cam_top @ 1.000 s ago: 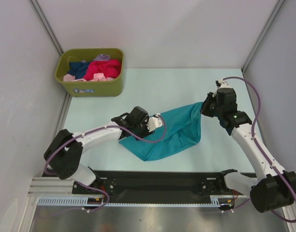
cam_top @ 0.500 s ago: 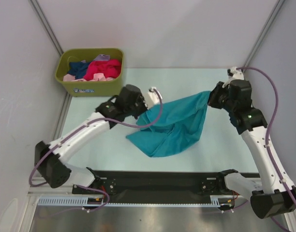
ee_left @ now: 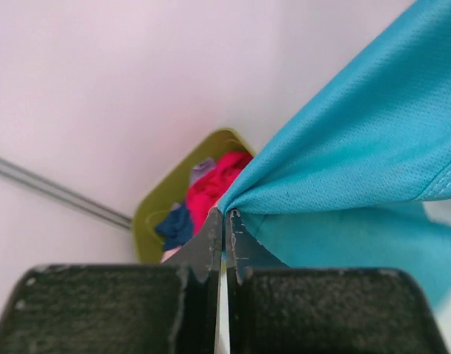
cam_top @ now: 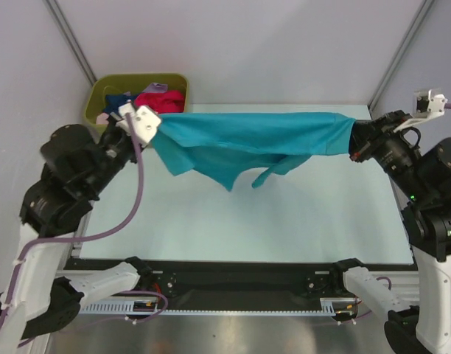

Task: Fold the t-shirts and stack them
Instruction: Flatten the tshirt out

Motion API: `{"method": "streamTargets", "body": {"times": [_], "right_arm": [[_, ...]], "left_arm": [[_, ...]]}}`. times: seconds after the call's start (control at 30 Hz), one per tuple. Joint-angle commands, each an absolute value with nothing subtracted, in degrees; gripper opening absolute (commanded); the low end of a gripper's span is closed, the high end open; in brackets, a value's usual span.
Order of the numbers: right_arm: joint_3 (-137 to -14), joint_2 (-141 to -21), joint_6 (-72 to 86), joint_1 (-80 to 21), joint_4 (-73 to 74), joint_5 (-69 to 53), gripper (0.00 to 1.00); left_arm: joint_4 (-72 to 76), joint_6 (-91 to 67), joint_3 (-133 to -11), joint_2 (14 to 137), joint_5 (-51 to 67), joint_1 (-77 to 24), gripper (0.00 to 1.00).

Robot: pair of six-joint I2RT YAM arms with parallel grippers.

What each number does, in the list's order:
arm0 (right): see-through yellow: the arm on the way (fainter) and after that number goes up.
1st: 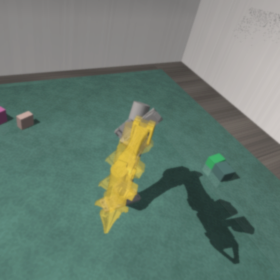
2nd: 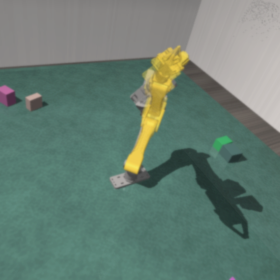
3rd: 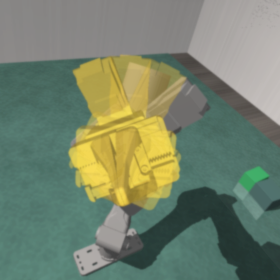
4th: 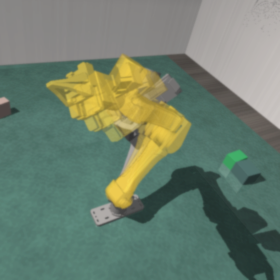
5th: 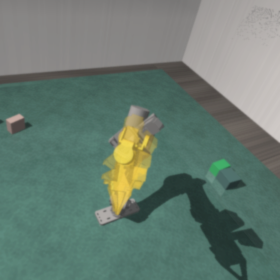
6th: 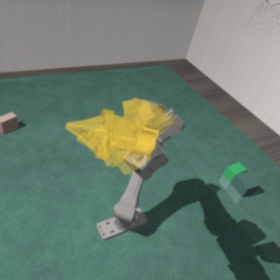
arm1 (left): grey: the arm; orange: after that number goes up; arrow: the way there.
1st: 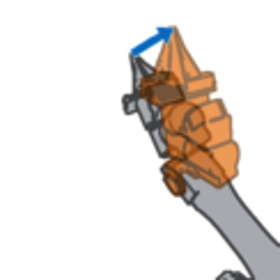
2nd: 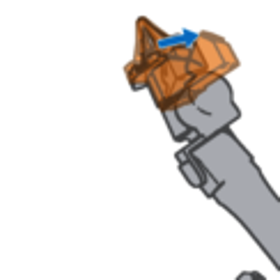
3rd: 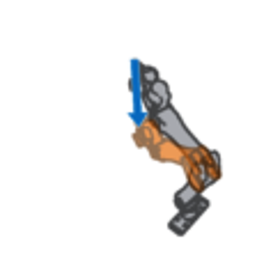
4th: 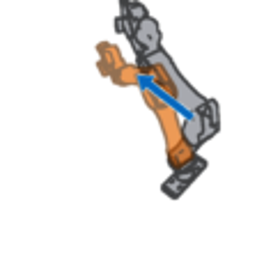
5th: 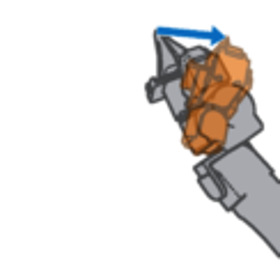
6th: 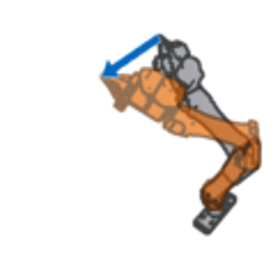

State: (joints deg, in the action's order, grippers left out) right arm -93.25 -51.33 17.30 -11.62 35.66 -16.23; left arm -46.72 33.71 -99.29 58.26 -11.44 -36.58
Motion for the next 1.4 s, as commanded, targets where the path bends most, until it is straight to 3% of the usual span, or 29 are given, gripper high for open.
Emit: {"method": "streamTargets", "body": {"times": [0.0,0.27,0.43,0.67,1.03,1.1,1.13,1.17,1.23,1.27,1.37], "right_arm": [[-93.43,-50.01,21.42,-11.51,33.06,-22.84,0.00],[-88.87,-46.77,30.66,-11.43,27.00,-26.36,0.00],[-66.65,-42.72,43.57,-12.74,16.80,-28.66,0.00],[-54.86,-43.85,43.33,-28.12,18.44,-11.09,0.00],[-31.47,-49.04,53.60,-15.39,22.94,-1.15,0.00],[-30.15,-50.00,54.23,-13.81,25.64,2.78,0.18],[-30.06,-50.18,54.40,-13.10,27.49,4.73,0.28],[-30.41,-50.27,53.97,-11.62,32.03,6.75,0.45],[-31.63,-49.05,52.13,-6.02,35.14,10.70,0.55],[-32.16,-48.35,49.33,-3.89,36.37,10.98,0.55],[-36.37,-46.23,41.44,-0.44,36.39,11.24,0.56]], "left_arm": [[-48.96,37.35,-104.66,56.87,-17.57,-35.42,0.00],[-48.00,38.93,-110.04,57.04,-19.76,-34.28,0.00],[-40.54,41.48,-106.96,60.46,-22.85,-34.28,0.00],[-30.68,41.93,-111.53,79.14,-20.48,-34.01,0.00],[-20.40,33.13,-113.73,110.37,-10.55,-36.47,0.02],[-20.83,31.91,-116.61,116.61,-9.94,-37.87,0.22],[-23.01,31.21,-118.46,118.72,-9.58,-38.23,0.39],[-24.77,29.46,-120.56,122.83,-9.15,-38.58,0.66],[-31.68,26.48,-127.94,126.98,-7.39,-39.46,0.78],[-33.90,25.59,-130.14,127.35,-5.90,-39.72,0.85],[-39.28,22.60,-128.96,122.98,-0.72,-40.34,0.96]]}}
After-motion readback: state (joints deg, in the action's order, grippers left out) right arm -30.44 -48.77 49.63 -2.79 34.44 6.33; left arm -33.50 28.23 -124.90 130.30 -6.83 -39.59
